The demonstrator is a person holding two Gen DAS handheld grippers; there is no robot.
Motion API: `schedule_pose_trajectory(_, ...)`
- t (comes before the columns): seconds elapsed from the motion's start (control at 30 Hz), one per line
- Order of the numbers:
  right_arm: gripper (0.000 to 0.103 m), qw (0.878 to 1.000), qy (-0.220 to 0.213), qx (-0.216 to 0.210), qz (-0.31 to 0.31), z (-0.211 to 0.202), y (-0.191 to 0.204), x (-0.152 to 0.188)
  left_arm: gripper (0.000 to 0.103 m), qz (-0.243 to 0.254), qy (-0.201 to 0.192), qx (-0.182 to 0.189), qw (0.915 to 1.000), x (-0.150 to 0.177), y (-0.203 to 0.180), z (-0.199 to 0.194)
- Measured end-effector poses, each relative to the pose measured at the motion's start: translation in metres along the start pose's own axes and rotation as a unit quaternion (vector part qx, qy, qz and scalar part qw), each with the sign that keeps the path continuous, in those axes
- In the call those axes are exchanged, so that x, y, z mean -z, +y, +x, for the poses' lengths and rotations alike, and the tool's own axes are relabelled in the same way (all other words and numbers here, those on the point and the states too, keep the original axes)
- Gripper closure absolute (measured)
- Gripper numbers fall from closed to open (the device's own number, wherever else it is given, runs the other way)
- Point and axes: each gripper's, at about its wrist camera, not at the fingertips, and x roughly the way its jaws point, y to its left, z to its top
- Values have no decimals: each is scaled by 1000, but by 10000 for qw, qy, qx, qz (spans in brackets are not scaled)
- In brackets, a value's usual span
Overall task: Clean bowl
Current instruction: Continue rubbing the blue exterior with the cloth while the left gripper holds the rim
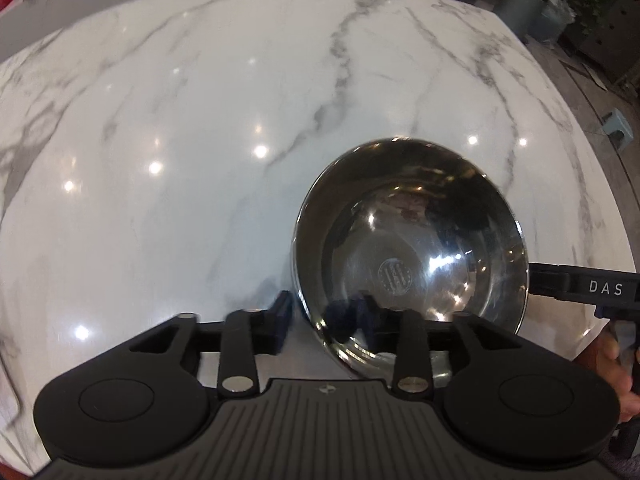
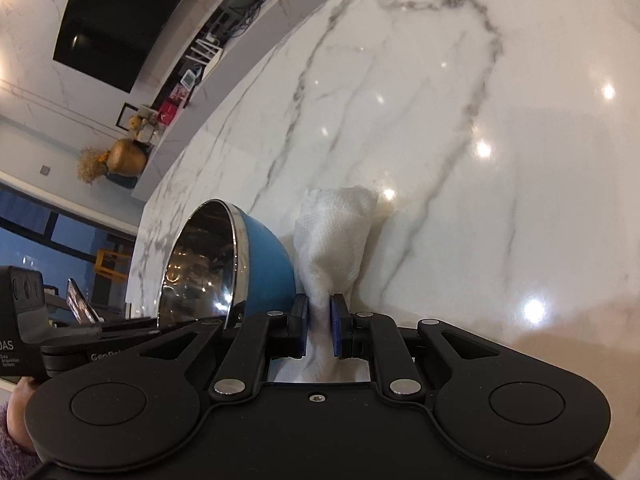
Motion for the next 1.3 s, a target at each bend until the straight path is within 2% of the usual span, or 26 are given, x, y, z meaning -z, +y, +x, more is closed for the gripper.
schedule_pose_trajectory(0.27,92,9998,28,116,-142,2,5,-2,55,-312,174,129,9993,6,2,2)
schedule_pose_trajectory(0.43,91,9997,17,157,-172,2,5,-1,61,-174,162,52,9997,7,-1,1)
schedule_pose_trajectory(0.57,91,9997,2,170,-195,0,6,-1,76,-15,89,32,10000,5,-3,0)
schedule_pose_trajectory(0.67,91,9996,-44,157,-225,-4,9,-3,83,96,58,5,9999,3,-4,-1)
schedule_pose_trajectory(1.0,91,9988,-314,-156,-342,-29,19,-17,89,314,-99,-181,9993,-6,1,-5)
schedule_pose_trajectory(1.3,91,9997,29,-7,-229,-3,9,-8,89,344,-178,-205,9990,-9,4,-5)
